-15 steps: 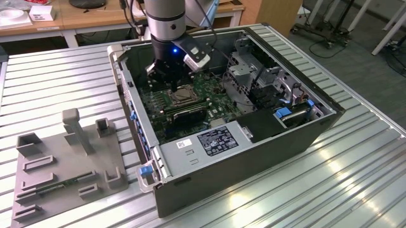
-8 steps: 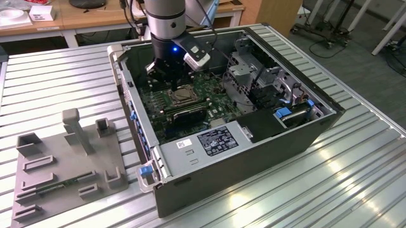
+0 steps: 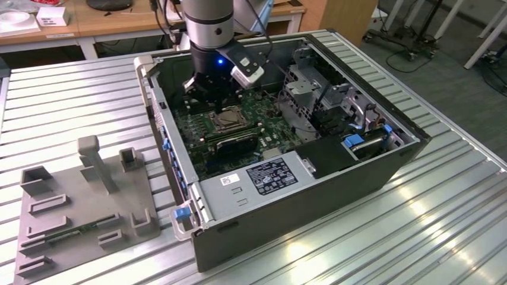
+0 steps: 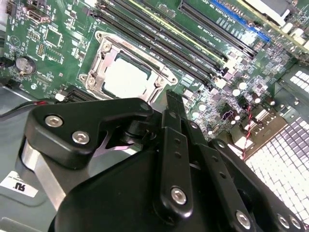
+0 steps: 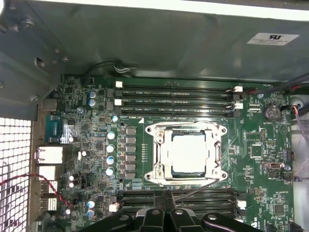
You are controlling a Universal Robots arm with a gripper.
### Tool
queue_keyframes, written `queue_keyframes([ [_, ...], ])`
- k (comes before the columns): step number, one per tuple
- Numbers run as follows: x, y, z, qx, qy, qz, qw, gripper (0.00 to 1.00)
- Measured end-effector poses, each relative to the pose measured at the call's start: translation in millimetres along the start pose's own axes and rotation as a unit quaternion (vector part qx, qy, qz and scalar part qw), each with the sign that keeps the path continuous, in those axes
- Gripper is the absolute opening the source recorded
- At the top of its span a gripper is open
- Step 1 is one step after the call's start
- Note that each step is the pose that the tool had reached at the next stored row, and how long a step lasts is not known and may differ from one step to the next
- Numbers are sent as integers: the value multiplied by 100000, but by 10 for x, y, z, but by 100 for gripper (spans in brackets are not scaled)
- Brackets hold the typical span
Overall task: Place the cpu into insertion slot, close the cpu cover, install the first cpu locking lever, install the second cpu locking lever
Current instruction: 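Install the second cpu locking lever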
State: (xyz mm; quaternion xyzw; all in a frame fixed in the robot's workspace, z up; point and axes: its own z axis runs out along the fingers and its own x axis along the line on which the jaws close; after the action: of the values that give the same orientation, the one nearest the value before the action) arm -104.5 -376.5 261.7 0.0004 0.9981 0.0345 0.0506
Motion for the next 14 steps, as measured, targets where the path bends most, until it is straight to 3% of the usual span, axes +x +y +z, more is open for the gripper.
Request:
queue_keyframes([
  [7,-106,-38,11,5,1303,94,99991,11],
  [11,-178,-53,19,8,2197,151,99976,11],
  [14,-235,-60,32,16,2483,172,99969,11],
])
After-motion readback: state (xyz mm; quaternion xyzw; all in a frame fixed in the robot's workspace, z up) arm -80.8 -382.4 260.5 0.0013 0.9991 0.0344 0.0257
